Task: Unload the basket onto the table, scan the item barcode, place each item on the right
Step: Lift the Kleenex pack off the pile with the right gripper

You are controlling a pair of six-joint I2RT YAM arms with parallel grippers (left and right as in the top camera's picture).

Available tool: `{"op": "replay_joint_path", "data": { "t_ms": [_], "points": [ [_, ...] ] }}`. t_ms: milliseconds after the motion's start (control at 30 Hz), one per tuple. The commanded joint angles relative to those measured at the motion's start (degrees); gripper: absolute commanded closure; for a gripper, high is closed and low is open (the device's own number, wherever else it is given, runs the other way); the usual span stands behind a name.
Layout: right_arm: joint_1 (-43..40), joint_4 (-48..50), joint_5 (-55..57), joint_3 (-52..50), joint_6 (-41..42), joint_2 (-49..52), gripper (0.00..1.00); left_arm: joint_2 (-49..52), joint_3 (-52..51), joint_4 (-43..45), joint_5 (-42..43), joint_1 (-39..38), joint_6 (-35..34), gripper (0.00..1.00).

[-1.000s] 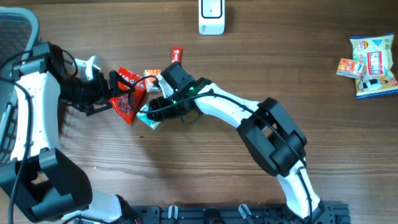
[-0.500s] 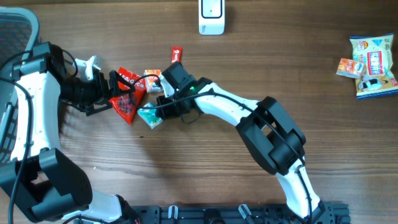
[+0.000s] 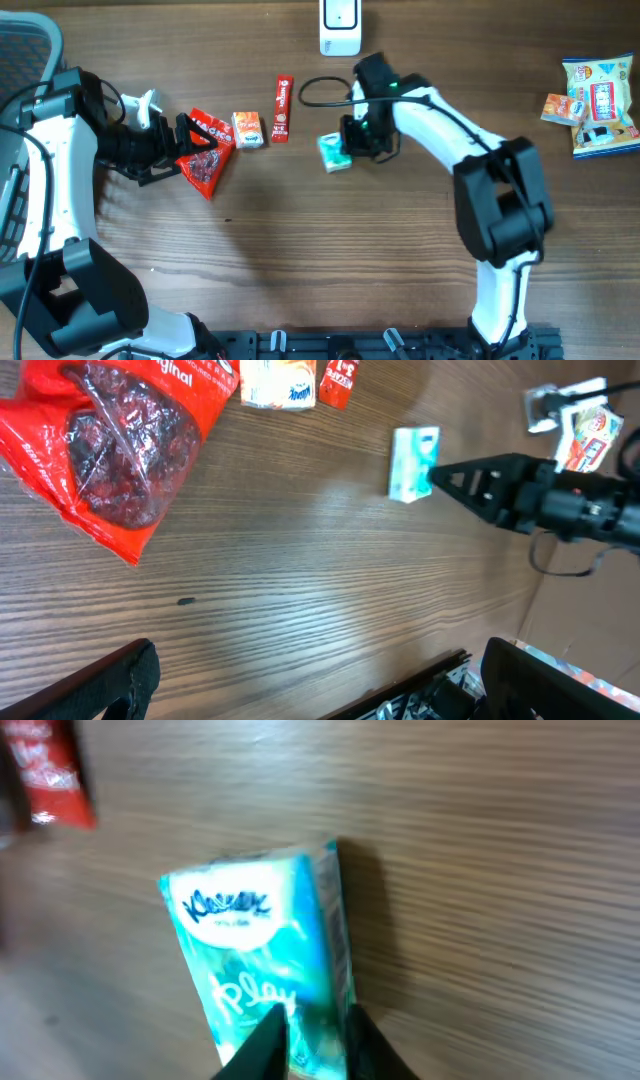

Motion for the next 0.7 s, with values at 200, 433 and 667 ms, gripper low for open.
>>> {"op": "replay_joint_path", "data": {
  "t_ms": [200,433,667],
  "points": [
    [4.48,-3.78,14.05,0.33,-8.44,-12.24,0.31,-0.50,0.22,-0.02,0.04,0.00,0.90,0.00],
    [14.14,-0.46,27.10,0.28,-9.38,-10.97,0.30,-0.50,0.22,-0.02,0.04,0.00,0.90,0.00],
    [20.26,0.24,39.50,0.28,-8.11,-5.25,0.30,-0.50,0.22,-0.02,0.04,0.00,0.90,0.00]
  ]
}}
